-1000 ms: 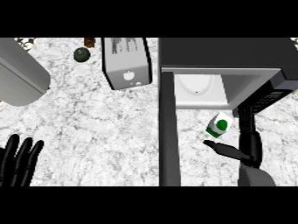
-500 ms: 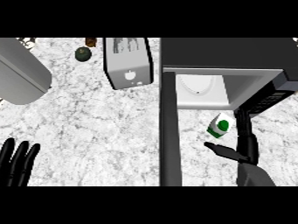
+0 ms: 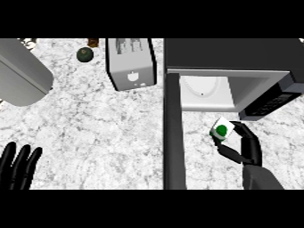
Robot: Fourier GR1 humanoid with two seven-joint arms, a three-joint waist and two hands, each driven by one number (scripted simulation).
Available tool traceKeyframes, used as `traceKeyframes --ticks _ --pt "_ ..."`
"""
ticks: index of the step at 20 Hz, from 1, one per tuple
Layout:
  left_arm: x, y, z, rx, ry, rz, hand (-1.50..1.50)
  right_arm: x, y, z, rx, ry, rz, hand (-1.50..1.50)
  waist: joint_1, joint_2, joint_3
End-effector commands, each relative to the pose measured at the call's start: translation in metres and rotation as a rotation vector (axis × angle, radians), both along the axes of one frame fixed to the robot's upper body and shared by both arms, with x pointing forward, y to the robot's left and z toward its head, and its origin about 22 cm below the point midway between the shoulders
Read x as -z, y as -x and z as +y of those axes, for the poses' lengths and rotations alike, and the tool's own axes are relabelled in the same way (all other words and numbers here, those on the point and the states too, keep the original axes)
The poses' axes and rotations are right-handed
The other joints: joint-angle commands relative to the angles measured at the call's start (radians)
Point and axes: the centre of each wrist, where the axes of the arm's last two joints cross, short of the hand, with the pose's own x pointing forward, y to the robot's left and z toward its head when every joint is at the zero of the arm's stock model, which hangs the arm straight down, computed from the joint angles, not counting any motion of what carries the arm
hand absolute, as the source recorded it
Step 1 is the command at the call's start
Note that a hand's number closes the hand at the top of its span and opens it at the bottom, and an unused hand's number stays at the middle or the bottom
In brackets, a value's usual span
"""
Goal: Pick up the milk, place it into the microwave and close the microwave
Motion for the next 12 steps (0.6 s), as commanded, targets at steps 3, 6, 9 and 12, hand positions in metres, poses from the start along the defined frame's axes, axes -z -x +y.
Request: traceKeyframes --ticks 3,6,9,12 --pt "0.001 0.006 0.003 -0.016 -0.01 0.014 -1.5 0.007 0.008 0.014 -0.141 -0.115 -0.143 1.5 0.001 -0.001 0.002" --pt "-0.002 0.004 -0.002 -0.024 -0.013 0.004 -1.5 -0.011 -0.013 0.013 -0.198 -0.127 -0.168 1.5 -0.016 -0.006 0.0" --pt "0.014 -0.005 0.004 -0.015 0.002 0.027 -1.5 -0.004 -0.003 0.027 -0.232 -0.121 -0.17 1.5 -0.02 -0.006 -0.001" --pt "-0.001 0.005 0.008 -0.042 -0.009 0.03 -1.5 0.016 0.052 0.011 -0.237 -0.127 -0.168 1.5 -0.032 -0.01 -0.002"
